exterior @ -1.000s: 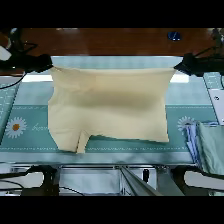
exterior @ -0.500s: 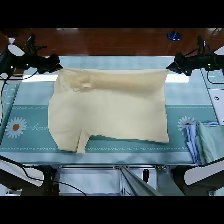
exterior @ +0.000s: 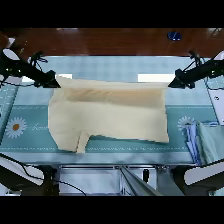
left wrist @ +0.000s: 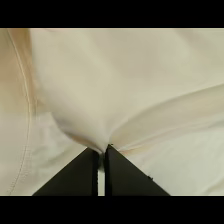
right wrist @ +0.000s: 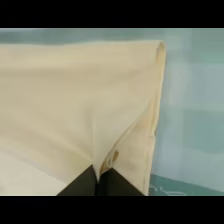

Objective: Fold the shirts.

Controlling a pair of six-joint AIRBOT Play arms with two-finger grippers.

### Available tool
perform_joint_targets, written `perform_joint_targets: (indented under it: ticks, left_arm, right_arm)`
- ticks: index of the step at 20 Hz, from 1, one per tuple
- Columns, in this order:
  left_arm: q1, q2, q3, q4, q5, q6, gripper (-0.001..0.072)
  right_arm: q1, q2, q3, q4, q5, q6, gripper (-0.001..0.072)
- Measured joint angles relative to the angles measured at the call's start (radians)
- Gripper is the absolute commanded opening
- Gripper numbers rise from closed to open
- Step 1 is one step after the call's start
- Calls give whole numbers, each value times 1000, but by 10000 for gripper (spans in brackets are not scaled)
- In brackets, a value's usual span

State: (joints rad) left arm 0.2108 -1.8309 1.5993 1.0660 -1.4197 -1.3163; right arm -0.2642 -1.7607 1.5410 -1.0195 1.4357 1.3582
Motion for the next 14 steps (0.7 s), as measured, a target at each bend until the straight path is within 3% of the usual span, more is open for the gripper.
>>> perform_joint_targets:
  ticks: [9,10,12,14]
  left_arm:
    - [8,-33,-54,53,-94,0,29]
    - [10,-33,-55,56,-102,0,104]
    - [13,-30,-55,71,-129,-12,501]
    - [16,-21,-55,69,-156,-35,504]
  right_arm:
    - [23,1,-97,-81,-34,54,28]
    - [23,1,-98,-76,-34,56,109]
    - [24,1,-101,-67,-25,63,410]
    - [23,2,-101,-55,9,65,415]
